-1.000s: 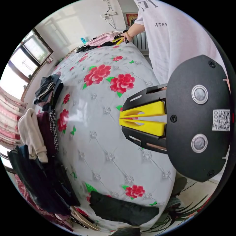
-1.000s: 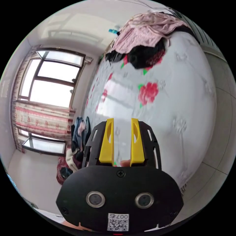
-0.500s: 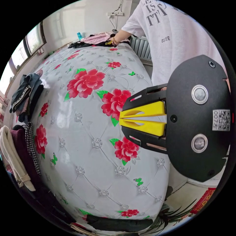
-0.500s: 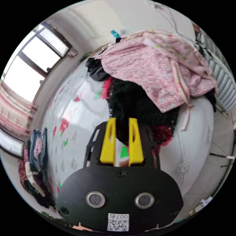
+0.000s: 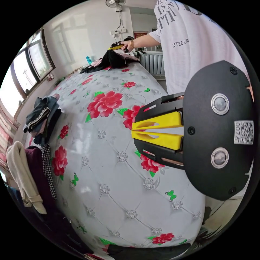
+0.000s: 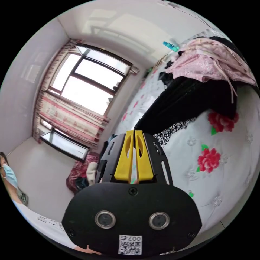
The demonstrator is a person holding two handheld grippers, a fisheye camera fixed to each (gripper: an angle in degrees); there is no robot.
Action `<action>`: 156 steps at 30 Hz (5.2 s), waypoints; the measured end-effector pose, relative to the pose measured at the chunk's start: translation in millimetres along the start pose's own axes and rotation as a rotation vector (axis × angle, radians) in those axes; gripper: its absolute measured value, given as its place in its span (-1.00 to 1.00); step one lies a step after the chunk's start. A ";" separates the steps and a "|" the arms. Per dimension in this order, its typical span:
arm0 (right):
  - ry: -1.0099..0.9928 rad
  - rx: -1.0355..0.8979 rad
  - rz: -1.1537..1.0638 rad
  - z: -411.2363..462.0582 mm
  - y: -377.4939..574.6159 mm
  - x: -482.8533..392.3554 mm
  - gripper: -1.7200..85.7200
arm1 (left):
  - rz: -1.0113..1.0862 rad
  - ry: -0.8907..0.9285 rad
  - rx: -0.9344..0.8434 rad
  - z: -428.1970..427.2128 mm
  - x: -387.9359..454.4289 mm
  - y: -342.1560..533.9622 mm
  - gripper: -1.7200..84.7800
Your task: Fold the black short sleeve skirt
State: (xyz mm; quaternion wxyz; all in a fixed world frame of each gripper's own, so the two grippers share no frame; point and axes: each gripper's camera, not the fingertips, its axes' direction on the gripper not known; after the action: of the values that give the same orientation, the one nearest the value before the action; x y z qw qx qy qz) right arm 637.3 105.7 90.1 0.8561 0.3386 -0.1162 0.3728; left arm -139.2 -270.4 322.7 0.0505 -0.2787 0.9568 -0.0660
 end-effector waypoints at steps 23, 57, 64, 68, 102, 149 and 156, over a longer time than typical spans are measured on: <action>-0.937 -0.219 -0.794 -13.8 0.7 -483.6 -0.97 | 0.422 0.136 0.612 -202.4 7.9 136.3 -0.60; -0.148 -1.458 -1.012 490.4 350.8 -347.2 -0.94 | 0.037 0.337 0.989 -316.4 1.7 251.3 -0.56; -0.143 -1.572 -0.744 506.6 261.6 -333.7 -0.96 | -0.175 0.384 1.024 -272.6 -8.6 230.8 -0.56; -0.223 -1.278 -0.734 505.9 247.2 -368.2 -0.96 | -0.330 0.477 1.217 -272.2 -37.4 251.7 -0.57; 0.159 -1.056 -0.658 419.2 233.1 -287.7 -0.89 | -0.266 0.313 1.087 -264.5 -40.3 162.1 -0.58; -0.500 -0.981 -0.475 137.8 264.1 -297.0 -0.96 | 0.642 0.233 0.429 -43.8 147.1 133.4 -0.50; -0.642 -1.126 -0.688 117.0 256.4 -318.4 -0.94 | 0.619 0.111 0.433 -21.5 200.0 159.6 -0.89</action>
State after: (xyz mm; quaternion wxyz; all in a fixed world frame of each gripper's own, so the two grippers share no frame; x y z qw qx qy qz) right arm 238.5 -24.2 159.8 0.8927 -0.0428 -0.4225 -0.1510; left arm -394.0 -242.9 307.3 0.0739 0.0444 0.9608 -0.2633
